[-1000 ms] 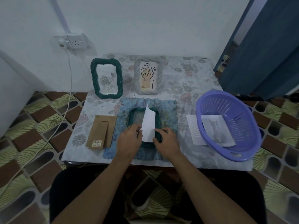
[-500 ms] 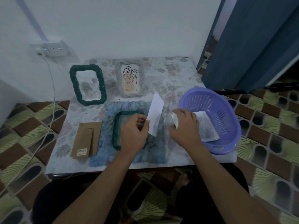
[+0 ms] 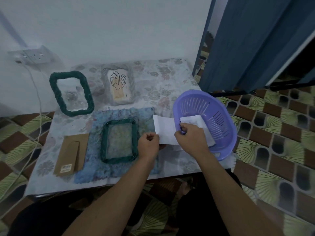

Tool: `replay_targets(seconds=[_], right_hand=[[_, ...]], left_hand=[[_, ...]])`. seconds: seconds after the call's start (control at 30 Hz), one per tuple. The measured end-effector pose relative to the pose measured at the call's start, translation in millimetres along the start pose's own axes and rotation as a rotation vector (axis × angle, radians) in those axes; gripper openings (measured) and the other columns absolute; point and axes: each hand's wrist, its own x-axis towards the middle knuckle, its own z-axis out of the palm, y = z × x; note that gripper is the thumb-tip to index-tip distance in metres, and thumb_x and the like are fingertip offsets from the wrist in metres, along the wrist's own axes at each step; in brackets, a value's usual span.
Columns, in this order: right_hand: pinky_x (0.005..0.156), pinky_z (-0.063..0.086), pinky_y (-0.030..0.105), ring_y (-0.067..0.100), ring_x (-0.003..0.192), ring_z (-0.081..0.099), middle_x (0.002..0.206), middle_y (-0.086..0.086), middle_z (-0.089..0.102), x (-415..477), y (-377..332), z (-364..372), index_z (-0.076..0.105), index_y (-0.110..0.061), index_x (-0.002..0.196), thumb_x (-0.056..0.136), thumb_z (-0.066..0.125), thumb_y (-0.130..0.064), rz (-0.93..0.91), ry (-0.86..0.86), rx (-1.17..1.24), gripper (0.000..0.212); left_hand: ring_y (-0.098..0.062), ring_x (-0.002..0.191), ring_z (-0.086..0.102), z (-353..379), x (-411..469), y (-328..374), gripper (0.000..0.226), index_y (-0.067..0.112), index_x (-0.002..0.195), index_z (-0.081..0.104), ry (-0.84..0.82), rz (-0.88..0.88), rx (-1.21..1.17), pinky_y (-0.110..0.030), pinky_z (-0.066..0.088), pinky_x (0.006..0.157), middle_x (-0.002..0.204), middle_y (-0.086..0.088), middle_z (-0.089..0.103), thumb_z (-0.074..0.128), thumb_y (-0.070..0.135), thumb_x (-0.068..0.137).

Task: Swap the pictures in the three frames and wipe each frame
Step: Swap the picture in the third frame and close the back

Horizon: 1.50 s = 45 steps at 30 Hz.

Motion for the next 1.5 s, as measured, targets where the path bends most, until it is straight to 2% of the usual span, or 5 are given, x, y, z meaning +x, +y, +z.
replay_targets(seconds=[0.33,0.63,0.97,1.27,1.5], right_hand=[[0.093,0.05,0.043,0.037,0.105,0.061,0.112,0.022,0.068,6.3,-1.2,-6.7,0.065,0.005,0.115,0.094,0.057,-0.02,-0.001,-0.076,0.055,0.034],[0.098,0.048,0.043,0.03,0.11,0.062,0.117,0.014,0.069,8.9,1.0,-6.7,0.064,-0.002,0.121,0.094,0.06,-0.02,-0.007,-0.141,0.095,0.032],[0.095,0.047,0.037,0.03,0.115,0.057,0.129,0.01,0.062,53.0,48.1,-14.3,0.059,-0.012,0.131,0.095,0.054,-0.011,0.166,-0.153,-0.102,0.036],[0.101,0.043,0.046,0.039,0.122,0.046,0.131,0.018,0.047,60.3,62.1,5.2,0.042,-0.009,0.133,0.083,0.072,-0.039,0.223,-0.316,-0.46,0.065],[0.084,0.049,0.038,0.038,0.109,0.057,0.118,0.02,0.059,57.3,56.4,-1.4,0.055,-0.001,0.118,0.091,0.06,-0.025,0.243,-0.284,-0.377,0.036]], left_hand=[[-0.032,0.076,0.071,51.3,37.1,-51.4,0.018,0.017,0.075,0.066,-0.093,-0.112,0.074,-0.052,0.06,0.07,0.075,-0.01,0.073,0.071,0.032,0.066],[-0.033,0.071,0.073,41.6,15.0,-23.6,0.024,0.011,0.06,0.074,-0.126,-0.125,0.164,-0.052,0.06,0.07,0.068,-0.014,0.073,0.07,0.019,0.082],[-0.024,0.077,0.074,29.6,-1.3,28.8,0.025,0.006,0.09,0.072,-0.205,-0.032,0.067,-0.034,0.061,0.069,0.085,-0.012,0.075,0.062,0.028,0.096],[-0.021,0.064,0.072,34.2,-6.1,30.5,0.021,0.005,0.096,0.068,-0.19,0.115,0.241,-0.033,0.061,0.059,0.082,-0.007,0.073,0.077,0.02,0.085],[-0.022,0.063,0.072,34.7,-4.0,27.6,0.022,0.006,0.095,0.069,-0.177,0.105,0.227,-0.033,0.061,0.058,0.082,-0.008,0.074,0.078,0.022,0.083]])
